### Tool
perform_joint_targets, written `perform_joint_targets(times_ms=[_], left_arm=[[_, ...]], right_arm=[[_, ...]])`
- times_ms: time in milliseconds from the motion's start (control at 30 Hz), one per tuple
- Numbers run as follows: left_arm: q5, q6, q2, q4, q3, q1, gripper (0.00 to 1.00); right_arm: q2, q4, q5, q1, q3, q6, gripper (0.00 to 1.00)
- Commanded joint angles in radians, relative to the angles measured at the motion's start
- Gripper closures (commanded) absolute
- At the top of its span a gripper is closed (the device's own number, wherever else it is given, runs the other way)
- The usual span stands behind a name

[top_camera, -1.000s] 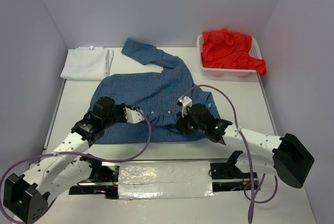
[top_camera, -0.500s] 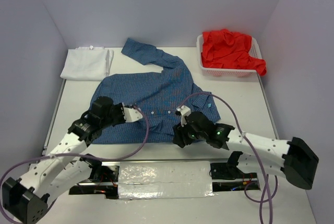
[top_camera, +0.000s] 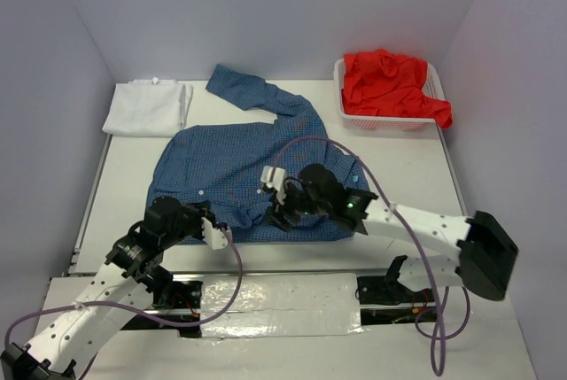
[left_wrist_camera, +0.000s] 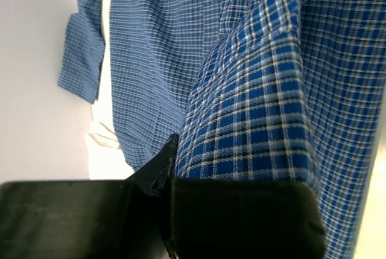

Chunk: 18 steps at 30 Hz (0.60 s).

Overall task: Fold and stack the long sleeve shirts
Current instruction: Fold the shirt

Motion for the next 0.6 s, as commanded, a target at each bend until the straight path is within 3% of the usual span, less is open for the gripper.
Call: perform_joint_targets(times_ms=[0,133,300,400,567], left_arm=[[0.021,0.033,-0.031,0.085,-0.006,-0.004,1.00],[0.057,-0.135,-0.039,0.079,0.034,-0.009,1.00],[0.068,-0.390,0.158,0.004,0.262,-0.024,1.00],[0.087,-0.471,0.280,0.003,0.388,-0.029,1.00],[-0.055,-0.648,0.535,-0.049,0.647,-0.027,1.00]], right_arm=[[0.131,0.057,-0.124,0.003,0.153,-0.236,0.33],[0.250,0.031,-0.259,-0.003,0.263,-0.309,0.34],[0.186,0.205,-0.298,-0.009,0.200,-0.214,0.31],[0.180,0.173,-0.301,-0.017,0.227,-0.220,0.30],[0.140,0.196,-0.307,-0.075,0.221,-0.161,0.30]])
